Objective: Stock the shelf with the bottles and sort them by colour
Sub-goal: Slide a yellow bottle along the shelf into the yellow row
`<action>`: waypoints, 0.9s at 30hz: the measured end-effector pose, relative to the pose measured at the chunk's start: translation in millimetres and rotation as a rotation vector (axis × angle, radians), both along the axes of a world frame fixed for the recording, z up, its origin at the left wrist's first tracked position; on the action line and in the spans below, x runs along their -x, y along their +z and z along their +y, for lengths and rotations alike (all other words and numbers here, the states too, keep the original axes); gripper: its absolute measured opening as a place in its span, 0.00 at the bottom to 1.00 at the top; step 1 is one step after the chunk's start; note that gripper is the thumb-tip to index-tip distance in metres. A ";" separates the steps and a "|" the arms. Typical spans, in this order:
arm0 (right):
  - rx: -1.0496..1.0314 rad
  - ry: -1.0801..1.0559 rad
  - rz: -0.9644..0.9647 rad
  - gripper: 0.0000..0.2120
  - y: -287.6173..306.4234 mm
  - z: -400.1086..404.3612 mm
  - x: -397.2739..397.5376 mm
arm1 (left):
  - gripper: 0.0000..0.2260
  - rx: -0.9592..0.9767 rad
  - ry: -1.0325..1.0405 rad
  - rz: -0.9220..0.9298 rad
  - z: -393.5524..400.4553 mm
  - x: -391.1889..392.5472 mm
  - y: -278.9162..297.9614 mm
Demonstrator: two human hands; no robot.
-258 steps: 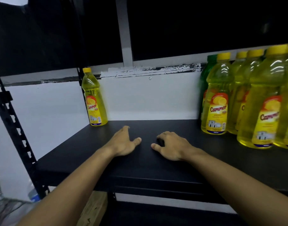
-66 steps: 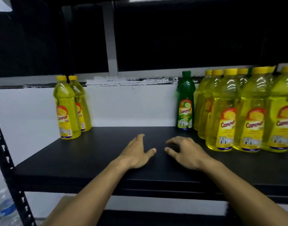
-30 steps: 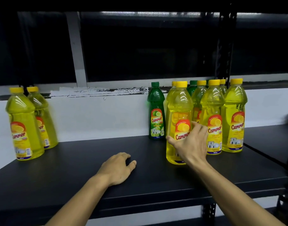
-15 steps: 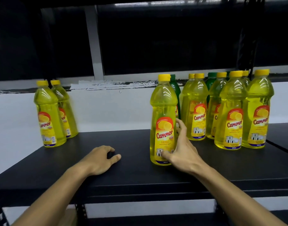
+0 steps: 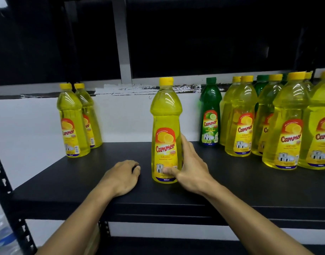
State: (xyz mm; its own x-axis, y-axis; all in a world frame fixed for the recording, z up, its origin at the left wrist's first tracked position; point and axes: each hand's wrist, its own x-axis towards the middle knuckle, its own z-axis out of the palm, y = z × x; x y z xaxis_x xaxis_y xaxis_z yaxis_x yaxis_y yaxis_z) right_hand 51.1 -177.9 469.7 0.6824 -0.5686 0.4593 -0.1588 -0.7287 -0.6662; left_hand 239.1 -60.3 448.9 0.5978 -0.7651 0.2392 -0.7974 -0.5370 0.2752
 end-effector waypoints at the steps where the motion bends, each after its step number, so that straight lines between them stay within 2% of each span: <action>1: 0.004 0.002 -0.002 0.44 -0.6 2.9 -4.7 | 0.17 0.004 0.009 -0.013 0.9 1.1 0.6; 7: -0.007 0.027 -0.004 0.47 -4.6 11.3 -23.1 | 0.16 0.040 0.096 -0.065 7.1 3.5 1.7; 11: -0.134 0.177 -0.015 0.56 -8.1 1.0 -16.3 | 0.16 0.204 0.140 -0.036 12.4 6.7 6.2; 13: -0.152 0.179 -0.048 0.51 -8.8 -11.3 -6.4 | 0.14 0.394 0.135 0.075 18.2 11.8 9.7; 15: -0.093 0.064 -0.005 0.40 -9.5 -31.2 2.5 | 0.12 0.579 0.069 0.283 23.1 22.4 12.9; 16: -0.025 -0.026 0.097 0.34 -9.7 -42.9 5.1 | 0.16 0.603 0.006 0.403 24.5 31.8 15.2; 17: 0.048 -0.110 0.237 0.29 -9.9 -52.9 6.1 | 0.25 0.589 -0.052 0.504 23.6 41.6 17.0; 19: 0.130 -0.187 0.473 0.25 -9.6 -62.6 3.5 | 0.41 0.519 -0.084 0.594 14.5 61.4 18.3; 23: 0.151 -0.172 0.627 0.24 -16.2 -59.4 -9.7 | 0.47 0.467 0.148 0.405 -17.3 96.7 16.7; 27: 0.178 -0.239 0.639 0.20 -16.6 -54.3 -21.8 | 0.41 0.407 0.331 0.208 -31.5 103.0 17.4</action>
